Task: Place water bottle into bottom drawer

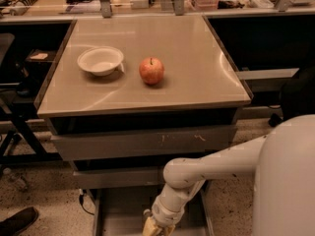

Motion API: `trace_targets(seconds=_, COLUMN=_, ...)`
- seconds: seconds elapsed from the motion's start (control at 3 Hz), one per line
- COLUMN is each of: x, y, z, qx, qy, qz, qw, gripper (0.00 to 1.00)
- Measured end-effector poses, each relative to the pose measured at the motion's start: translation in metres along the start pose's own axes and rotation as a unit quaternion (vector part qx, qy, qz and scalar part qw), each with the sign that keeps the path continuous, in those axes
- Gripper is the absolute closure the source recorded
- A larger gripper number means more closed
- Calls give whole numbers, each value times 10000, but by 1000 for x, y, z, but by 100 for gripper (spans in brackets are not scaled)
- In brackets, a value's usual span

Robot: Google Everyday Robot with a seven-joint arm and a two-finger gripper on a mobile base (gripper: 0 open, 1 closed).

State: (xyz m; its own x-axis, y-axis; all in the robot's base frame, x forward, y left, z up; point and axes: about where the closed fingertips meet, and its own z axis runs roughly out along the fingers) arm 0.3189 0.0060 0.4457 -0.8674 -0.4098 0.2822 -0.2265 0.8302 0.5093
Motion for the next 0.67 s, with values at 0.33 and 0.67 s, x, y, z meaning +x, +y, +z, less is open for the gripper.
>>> trace_targets(seconds=0.33, x=-31, y=-7, z=31, qx=-371, qy=-427, qz=305, qw=9979, gripper=100)
trace_targets(seconds=0.67, x=-55, y=-19, z=45, qx=-721, qy=-887, qz=647, qw=9913, gripper=100)
